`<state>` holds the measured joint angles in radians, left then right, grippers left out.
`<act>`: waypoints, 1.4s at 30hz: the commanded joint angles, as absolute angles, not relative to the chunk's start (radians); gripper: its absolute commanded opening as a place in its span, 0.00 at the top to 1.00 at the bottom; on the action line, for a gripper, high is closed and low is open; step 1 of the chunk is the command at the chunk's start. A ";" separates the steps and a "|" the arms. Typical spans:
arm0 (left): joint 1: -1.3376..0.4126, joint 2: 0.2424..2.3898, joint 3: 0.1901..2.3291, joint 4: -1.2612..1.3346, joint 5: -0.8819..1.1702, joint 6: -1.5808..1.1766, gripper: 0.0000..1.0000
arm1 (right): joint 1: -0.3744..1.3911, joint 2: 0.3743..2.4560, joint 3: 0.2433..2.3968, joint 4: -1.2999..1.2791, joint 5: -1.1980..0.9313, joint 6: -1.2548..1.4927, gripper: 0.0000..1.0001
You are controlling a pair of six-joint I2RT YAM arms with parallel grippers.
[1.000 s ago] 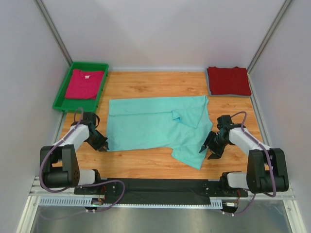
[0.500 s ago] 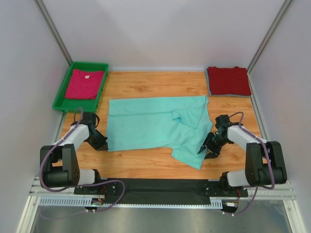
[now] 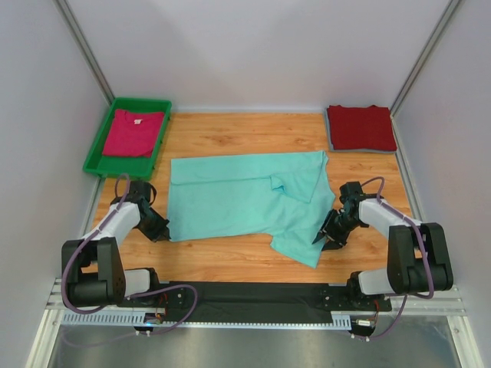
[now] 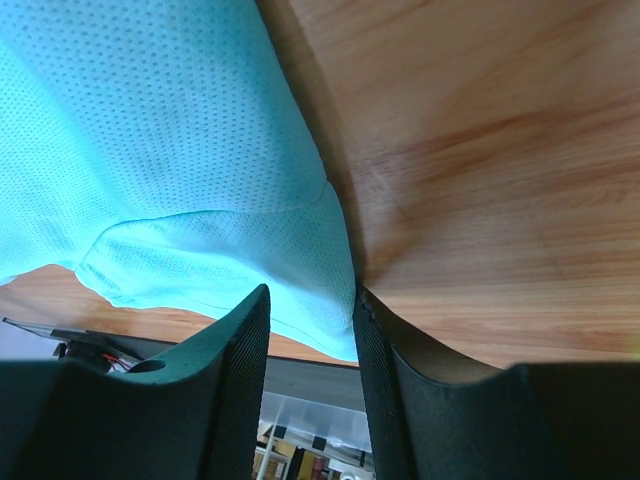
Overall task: Fold and stack the t-shirts
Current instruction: Fold the tshirt
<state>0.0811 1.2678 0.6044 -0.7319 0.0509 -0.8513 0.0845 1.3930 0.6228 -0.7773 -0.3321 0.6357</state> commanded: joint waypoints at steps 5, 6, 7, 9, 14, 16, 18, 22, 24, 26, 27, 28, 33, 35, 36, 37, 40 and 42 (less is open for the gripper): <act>0.092 1.259 0.598 -0.729 0.067 -0.865 1.00 | 0.092 1.485 0.571 -0.692 -0.218 0.630 0.63; 0.092 1.255 0.598 -0.732 0.066 -0.867 1.00 | 0.092 1.482 0.565 -0.690 -0.210 0.638 0.64; 0.092 1.252 0.598 -0.735 0.064 -0.865 1.00 | 0.094 1.465 0.561 -0.687 -0.209 0.643 0.74; 0.094 1.238 0.597 -0.750 0.057 -0.874 1.00 | 0.092 1.444 0.555 -0.702 -0.190 0.649 0.85; 0.100 1.168 0.575 -0.798 0.045 -0.913 1.00 | 0.092 1.256 0.546 -0.804 -0.147 0.699 1.00; 0.106 1.135 0.549 -0.816 0.035 -0.943 1.00 | 0.087 1.200 0.549 -0.848 -0.134 0.712 1.00; 0.118 1.095 0.526 -0.834 0.032 -0.954 1.00 | 0.080 1.161 0.563 -0.891 -0.114 0.712 1.00; 0.123 1.077 0.525 -0.854 0.034 -0.942 1.00 | 0.058 1.157 0.574 -0.913 -0.127 0.709 1.00; 0.123 1.083 0.535 -0.859 0.043 -0.937 1.00 | 0.057 1.158 0.578 -0.914 -0.140 0.696 1.00; 0.123 1.098 0.561 -0.868 0.061 -0.907 1.00 | 0.058 1.158 0.607 -0.922 -0.137 0.669 1.00; 0.123 1.104 0.572 -0.873 0.067 -0.890 1.00 | 0.057 1.157 0.621 -0.926 -0.132 0.660 1.00; 0.123 1.126 0.587 -0.879 0.071 -0.873 1.00 | 0.057 1.154 0.636 -0.930 -0.123 0.649 1.00; 0.118 1.172 0.722 -0.946 0.064 -0.789 1.00 | 0.055 1.187 0.793 -0.943 -0.107 0.612 0.99; 0.111 1.163 0.761 -0.959 0.081 -0.790 1.00 | 0.057 1.232 0.869 -0.950 -0.107 0.598 1.00; 0.109 1.161 0.773 -0.962 0.083 -0.796 1.00 | 0.057 1.248 0.891 -0.948 -0.113 0.595 1.00; 0.106 1.164 0.794 -0.965 0.086 -0.799 1.00 | 0.057 1.288 0.908 -0.943 -0.127 0.585 1.00; 0.104 1.195 0.831 -0.957 0.097 -0.802 1.00 | 0.055 1.347 0.977 -0.933 -0.129 0.571 1.00; 0.106 1.248 0.879 -0.948 0.110 -0.798 1.00 | 0.055 1.402 1.021 -0.917 -0.138 0.565 1.00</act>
<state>0.1051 1.1957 0.8146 -0.9405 0.0933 -0.8219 0.0620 1.3491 0.9546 -0.9367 -0.1482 0.6003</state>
